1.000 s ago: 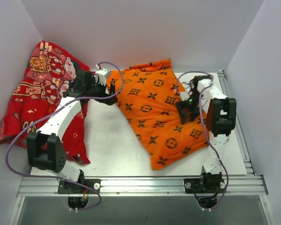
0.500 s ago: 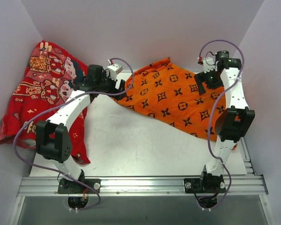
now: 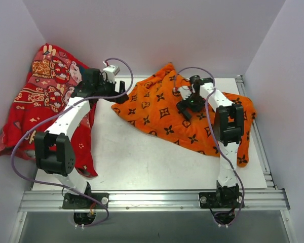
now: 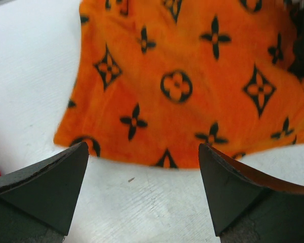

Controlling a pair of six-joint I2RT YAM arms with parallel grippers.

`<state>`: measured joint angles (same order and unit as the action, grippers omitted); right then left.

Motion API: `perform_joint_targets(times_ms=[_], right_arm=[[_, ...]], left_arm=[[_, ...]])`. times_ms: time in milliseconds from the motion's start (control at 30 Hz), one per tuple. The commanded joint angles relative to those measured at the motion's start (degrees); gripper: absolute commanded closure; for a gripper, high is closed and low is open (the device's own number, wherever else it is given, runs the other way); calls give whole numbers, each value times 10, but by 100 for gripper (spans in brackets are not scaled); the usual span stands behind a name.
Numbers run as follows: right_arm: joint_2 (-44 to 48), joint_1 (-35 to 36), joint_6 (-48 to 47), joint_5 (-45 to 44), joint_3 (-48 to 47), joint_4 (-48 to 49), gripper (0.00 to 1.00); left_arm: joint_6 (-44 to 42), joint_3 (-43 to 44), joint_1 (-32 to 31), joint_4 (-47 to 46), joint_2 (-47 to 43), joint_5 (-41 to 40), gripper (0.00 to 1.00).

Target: Put the pillow into the pillowcase

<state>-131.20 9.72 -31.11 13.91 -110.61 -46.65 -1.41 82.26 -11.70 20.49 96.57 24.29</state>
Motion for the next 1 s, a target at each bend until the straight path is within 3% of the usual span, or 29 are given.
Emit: perform_joint_targets(times_ms=[0, 133, 300, 433, 600, 800, 967], right_arm=[[76, 112, -126, 90, 178, -86, 13], [179, 134, -202, 77, 301, -52, 12], [243, 75, -113, 81, 235, -61, 9], [285, 4, -46, 124, 168, -99, 7], [321, -50, -60, 102, 238, -139, 8], [291, -115, -64, 72, 322, -137, 10], [196, -138, -20, 72, 276, -62, 11]], left_arm=[[11, -11, 19, -1, -61, 20, 3], [10, -45, 14, 0, -96, 29, 3], [11, -70, -2, 5, -96, 33, 3], [30, -101, -51, 19, -108, 101, 3], [18, -173, -147, 38, -113, 90, 3], [21, -175, -170, 33, -7, 15, 9], [25, -52, -102, 31, 99, 5, 11]])
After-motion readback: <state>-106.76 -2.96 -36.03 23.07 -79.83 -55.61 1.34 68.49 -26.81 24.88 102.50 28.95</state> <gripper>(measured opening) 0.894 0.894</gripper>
